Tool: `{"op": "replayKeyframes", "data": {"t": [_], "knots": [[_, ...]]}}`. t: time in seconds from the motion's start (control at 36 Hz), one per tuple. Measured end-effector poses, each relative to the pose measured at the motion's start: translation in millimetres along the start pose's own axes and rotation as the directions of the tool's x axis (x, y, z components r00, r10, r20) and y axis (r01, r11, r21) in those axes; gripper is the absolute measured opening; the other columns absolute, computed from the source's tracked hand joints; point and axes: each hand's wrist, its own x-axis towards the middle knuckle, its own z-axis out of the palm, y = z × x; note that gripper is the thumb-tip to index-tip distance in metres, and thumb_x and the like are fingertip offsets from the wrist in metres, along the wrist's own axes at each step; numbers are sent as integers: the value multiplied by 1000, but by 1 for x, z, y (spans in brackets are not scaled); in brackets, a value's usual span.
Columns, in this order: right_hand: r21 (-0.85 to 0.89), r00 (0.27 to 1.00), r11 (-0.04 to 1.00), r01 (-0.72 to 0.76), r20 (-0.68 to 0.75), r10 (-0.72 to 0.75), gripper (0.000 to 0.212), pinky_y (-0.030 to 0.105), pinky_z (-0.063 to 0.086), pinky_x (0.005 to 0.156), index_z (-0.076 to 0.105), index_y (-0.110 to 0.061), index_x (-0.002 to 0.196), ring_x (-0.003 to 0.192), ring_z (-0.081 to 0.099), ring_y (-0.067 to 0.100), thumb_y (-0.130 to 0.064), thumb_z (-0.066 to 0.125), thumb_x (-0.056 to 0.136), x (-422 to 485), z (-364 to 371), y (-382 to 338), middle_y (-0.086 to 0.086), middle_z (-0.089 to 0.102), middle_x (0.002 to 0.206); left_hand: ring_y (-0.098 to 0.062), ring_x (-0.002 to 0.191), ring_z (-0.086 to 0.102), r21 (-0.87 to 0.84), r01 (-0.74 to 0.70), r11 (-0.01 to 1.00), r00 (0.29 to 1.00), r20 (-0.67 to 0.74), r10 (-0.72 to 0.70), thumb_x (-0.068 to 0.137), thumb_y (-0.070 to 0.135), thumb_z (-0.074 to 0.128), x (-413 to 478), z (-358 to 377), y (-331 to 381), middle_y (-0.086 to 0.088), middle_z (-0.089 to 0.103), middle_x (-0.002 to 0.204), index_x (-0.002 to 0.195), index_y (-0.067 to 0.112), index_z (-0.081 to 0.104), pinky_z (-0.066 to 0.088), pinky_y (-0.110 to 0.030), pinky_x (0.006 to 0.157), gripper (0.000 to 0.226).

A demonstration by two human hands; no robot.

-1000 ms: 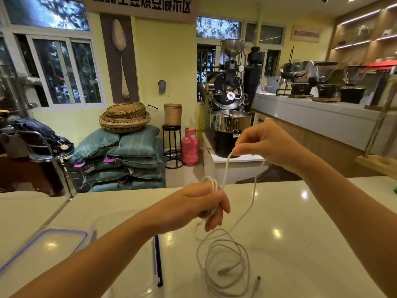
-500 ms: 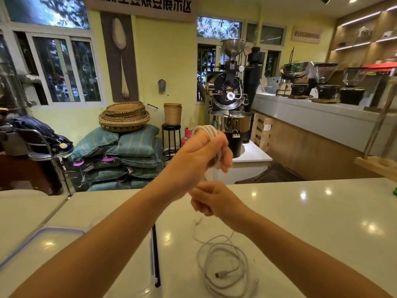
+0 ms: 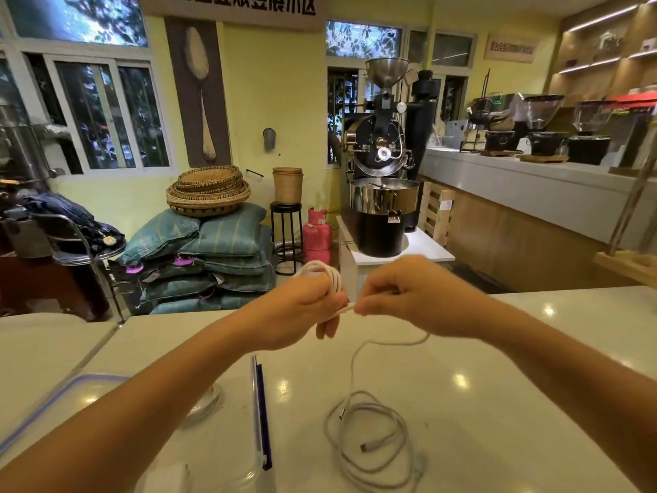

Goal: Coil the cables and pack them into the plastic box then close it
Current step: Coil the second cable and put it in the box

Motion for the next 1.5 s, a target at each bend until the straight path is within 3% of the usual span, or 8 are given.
{"op": "replayKeyframes", "data": {"t": [0.17, 0.36, 0.5, 0.64, 0.86, 1.11, 1.25, 1.5], "knots": [[-18, 994, 995, 96, -44, -97, 17, 5, 42, 53, 58, -26, 65, 53, 51, 0, -20, 62, 80, 4, -35, 4, -10, 53, 58, -2, 52, 51, -253, 23, 967, 983, 180, 24, 90, 30, 31, -13, 4, -1, 7, 55, 55, 76, 17, 55, 47, -22, 69, 31], [388, 967, 910, 147, -251, -49, 18, 4, 38, 44, 67, -13, 72, 43, 48, -3, -4, 56, 83, 17, -36, 30, -10, 60, 45, -3, 51, 54, -601, -35, 798, 922, 289, 258, 85, 33, 50, -19, 6, 15, 9, 57, 54, 72, 26, 63, 52, -21, 74, 20], [672, 957, 733, 109, -270, 104, 16, 21, 35, 54, 65, -14, 72, 56, 41, 19, -27, 57, 75, 26, -1, 44, 0, 54, 56, -5, 56, 56, -698, -170, 696, 904, 171, 392, 83, 39, 53, -17, 8, 36, 9, 58, 58, 77, 22, 61, 53, -22, 75, 19], [712, 978, 702, 30, -165, 125, 40, 15, 36, 46, 59, -23, 55, 51, 42, 14, -3, 49, 88, 30, 41, 34, -7, 54, 48, -14, 60, 56, -669, -269, 692, 952, -75, 298, 89, 34, 43, -3, 6, 50, 4, 58, 51, 68, 21, 60, 50, -26, 64, 30], [515, 997, 857, -14, -59, 52, 24, 5, 32, 43, 69, -11, 96, 38, 41, -1, -21, 47, 92, 18, 53, 9, -4, 47, 53, -2, 54, 49, -158, -286, 945, 905, -368, 212, 96, 12, 30, 20, -5, 37, 2, 53, 61, 72, 17, 48, 42, -9, 59, 30], [128, 1000, 992, 1, -14, 1, 26, -2, 36, 54, 67, -4, 101, 50, 46, -23, -17, 46, 93, 4, 22, 9, -20, 44, 61, -3, 59, 45, 213, -68, 975, 967, -227, 117, 96, 17, 33, 22, -2, 21, 7, 45, 65, 62, 23, 40, 40, -12, 61, 35], [-38, 999, 999, 31, -16, -31, 22, 3, 40, 58, 68, -10, 92, 55, 51, -2, -23, 52, 89, -2, -3, 13, -17, 49, 61, -14, 60, 43, 79, 15, 997, 999, -50, -11, 96, 14, 34, 14, 2, 13, -1, 46, 65, 66, 14, 44, 41, -29, 63, 31], [69, 983, 987, 148, -121, -139, 29, 6, 46, 60, 59, -35, 66, 59, 57, -8, -10, 63, 79, 5, -34, 36, -15, 58, 61, -2, 43, 43, -274, -8, 962, 971, 226, 72, 88, 28, 41, -3, 10, 12, 8, 46, 45, 67, 21, 53, 48, -15, 62, 25]]}}
